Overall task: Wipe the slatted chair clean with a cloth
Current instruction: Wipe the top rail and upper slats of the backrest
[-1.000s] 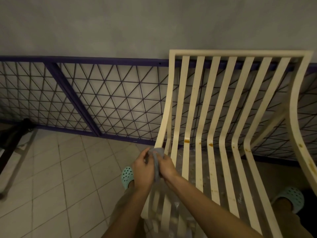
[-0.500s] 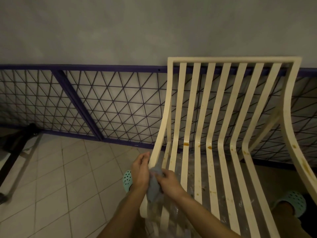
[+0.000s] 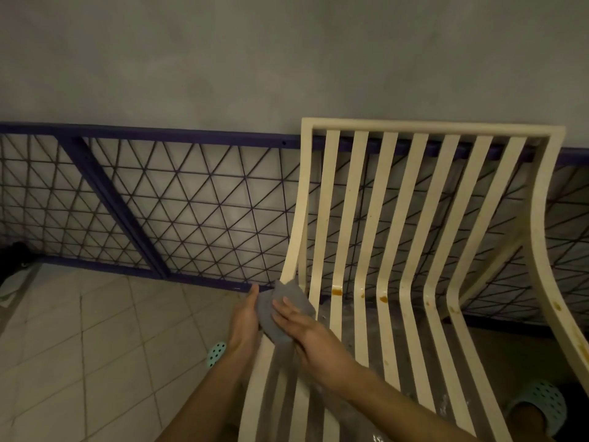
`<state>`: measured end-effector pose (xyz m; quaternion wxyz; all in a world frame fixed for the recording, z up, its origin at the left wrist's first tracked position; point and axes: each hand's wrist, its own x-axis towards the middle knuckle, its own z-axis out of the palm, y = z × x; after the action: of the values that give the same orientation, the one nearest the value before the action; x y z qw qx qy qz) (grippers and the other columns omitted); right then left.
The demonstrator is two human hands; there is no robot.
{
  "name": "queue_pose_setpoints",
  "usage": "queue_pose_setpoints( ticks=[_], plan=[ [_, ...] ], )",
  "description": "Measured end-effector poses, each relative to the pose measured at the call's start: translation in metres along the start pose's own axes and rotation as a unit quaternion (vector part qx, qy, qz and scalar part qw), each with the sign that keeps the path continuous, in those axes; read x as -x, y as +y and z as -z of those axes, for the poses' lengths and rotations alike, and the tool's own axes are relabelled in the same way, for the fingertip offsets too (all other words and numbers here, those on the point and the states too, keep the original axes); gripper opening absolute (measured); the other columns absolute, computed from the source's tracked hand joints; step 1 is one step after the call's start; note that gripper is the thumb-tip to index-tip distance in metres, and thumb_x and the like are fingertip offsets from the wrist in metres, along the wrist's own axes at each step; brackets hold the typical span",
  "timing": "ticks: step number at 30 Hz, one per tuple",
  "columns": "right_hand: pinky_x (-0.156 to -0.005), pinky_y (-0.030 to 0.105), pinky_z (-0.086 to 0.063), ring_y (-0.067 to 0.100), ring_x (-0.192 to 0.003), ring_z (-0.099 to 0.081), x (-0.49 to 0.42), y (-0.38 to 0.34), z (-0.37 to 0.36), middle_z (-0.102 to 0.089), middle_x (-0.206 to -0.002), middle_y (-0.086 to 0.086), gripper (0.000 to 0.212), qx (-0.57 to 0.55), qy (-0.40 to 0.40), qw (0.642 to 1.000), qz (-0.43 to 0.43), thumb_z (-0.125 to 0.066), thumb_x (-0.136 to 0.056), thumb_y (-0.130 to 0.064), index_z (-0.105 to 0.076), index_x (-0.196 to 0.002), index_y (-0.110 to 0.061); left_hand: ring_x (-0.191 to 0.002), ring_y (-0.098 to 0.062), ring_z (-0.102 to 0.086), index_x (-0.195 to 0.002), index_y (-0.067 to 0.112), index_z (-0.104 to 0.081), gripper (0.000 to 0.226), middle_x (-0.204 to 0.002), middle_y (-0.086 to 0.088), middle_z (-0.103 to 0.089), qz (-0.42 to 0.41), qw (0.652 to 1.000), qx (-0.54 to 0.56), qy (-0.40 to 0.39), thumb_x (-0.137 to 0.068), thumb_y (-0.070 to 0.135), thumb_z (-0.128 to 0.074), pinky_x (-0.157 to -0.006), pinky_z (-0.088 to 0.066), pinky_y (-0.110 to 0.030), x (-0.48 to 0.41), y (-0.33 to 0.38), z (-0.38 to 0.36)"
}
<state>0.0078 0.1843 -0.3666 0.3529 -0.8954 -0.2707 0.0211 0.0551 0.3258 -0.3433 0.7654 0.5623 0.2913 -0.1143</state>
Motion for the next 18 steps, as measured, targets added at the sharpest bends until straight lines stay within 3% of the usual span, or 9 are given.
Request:
queue_pose_setpoints(
  ticks=[1, 4, 6, 10, 13, 16, 18],
  plan=[
    [-0.115, 0.014, 0.002, 0.004, -0.146, -0.003, -0.010, 0.011, 0.009, -0.014, -0.159, -0.008, 0.054, 0.029, -0.014, 0.999, 0.016, -0.045, -0.099, -0.010, -0.029, -0.150, -0.019, -0.075, -0.021, -0.055, -0.119, -0.007, -0.056, 0.051, -0.068, -0.010, -0.067, 0.000, 1.000, 0.001, -0.007, -0.098, 0.038, -0.043, -0.067, -0.045, -0.031, -0.007, 0.002, -0.004],
    [-0.120, 0.030, -0.010, 0.011, -0.148, -0.009, -0.050, 0.044, 0.035, -0.020, -0.159, -0.003, 0.056, 0.113, -0.038, 0.991, 0.058, -0.048, -0.097, -0.005, -0.032, -0.150, -0.018, -0.072, -0.016, -0.052, -0.131, -0.010, -0.046, 0.052, -0.094, -0.014, -0.065, -0.013, 0.999, 0.010, -0.039, -0.102, 0.031, -0.036, -0.063, -0.043, -0.023, -0.022, 0.018, -0.024],
    [-0.120, 0.037, -0.014, 0.019, -0.147, -0.017, -0.077, 0.068, 0.052, -0.026, -0.158, 0.003, 0.056, 0.154, -0.044, 0.983, 0.088, -0.050, -0.094, 0.000, -0.037, -0.147, -0.014, -0.071, -0.012, -0.053, -0.132, -0.007, -0.047, 0.048, -0.088, -0.007, -0.060, -0.036, 0.997, 0.022, -0.068, -0.103, 0.029, -0.036, -0.061, -0.044, -0.020, -0.033, 0.031, -0.045],
    [-0.121, 0.041, -0.011, 0.022, -0.147, -0.018, -0.120, 0.101, 0.086, -0.026, -0.157, 0.007, 0.064, 0.246, -0.061, 0.956, 0.147, -0.052, -0.089, 0.007, -0.036, -0.148, -0.012, -0.071, -0.022, -0.049, -0.137, -0.011, -0.038, 0.054, -0.079, -0.014, -0.051, 0.010, 0.997, 0.031, -0.072, -0.103, 0.030, -0.032, -0.057, -0.046, -0.025, -0.069, 0.059, -0.081],
    [-0.119, 0.039, -0.006, 0.021, -0.148, -0.015, -0.139, 0.116, 0.106, -0.024, -0.158, 0.008, 0.066, 0.286, -0.054, 0.939, 0.185, -0.054, -0.088, 0.006, -0.035, -0.148, -0.012, -0.075, -0.021, -0.057, -0.121, -0.005, -0.056, 0.042, -0.083, -0.012, -0.060, -0.053, 0.997, 0.005, -0.056, -0.101, 0.028, -0.040, -0.063, -0.048, -0.027, -0.093, 0.066, -0.096],
    [-0.119, 0.045, -0.001, 0.019, -0.149, -0.011, -0.166, 0.130, 0.132, -0.021, -0.160, 0.002, 0.071, 0.371, -0.049, 0.903, 0.212, -0.059, -0.087, -0.002, -0.031, -0.150, -0.018, -0.072, -0.021, -0.058, -0.089, 0.003, -0.061, 0.025, -0.080, -0.011, -0.061, -0.108, 0.993, -0.014, -0.044, -0.100, 0.017, -0.043, -0.059, -0.049, -0.026, -0.106, 0.077, -0.110],
    [-0.119, 0.050, -0.002, 0.020, -0.149, -0.010, -0.186, 0.132, 0.157, -0.020, -0.160, 0.003, 0.063, 0.411, -0.032, 0.888, 0.205, -0.053, -0.091, -0.007, -0.031, -0.150, -0.018, -0.072, -0.019, -0.061, -0.087, 0.012, -0.062, 0.024, -0.080, -0.007, -0.066, -0.158, 0.986, -0.028, -0.050, -0.100, 0.018, -0.044, -0.062, -0.048, -0.029, -0.107, 0.091, -0.123]
  ],
)
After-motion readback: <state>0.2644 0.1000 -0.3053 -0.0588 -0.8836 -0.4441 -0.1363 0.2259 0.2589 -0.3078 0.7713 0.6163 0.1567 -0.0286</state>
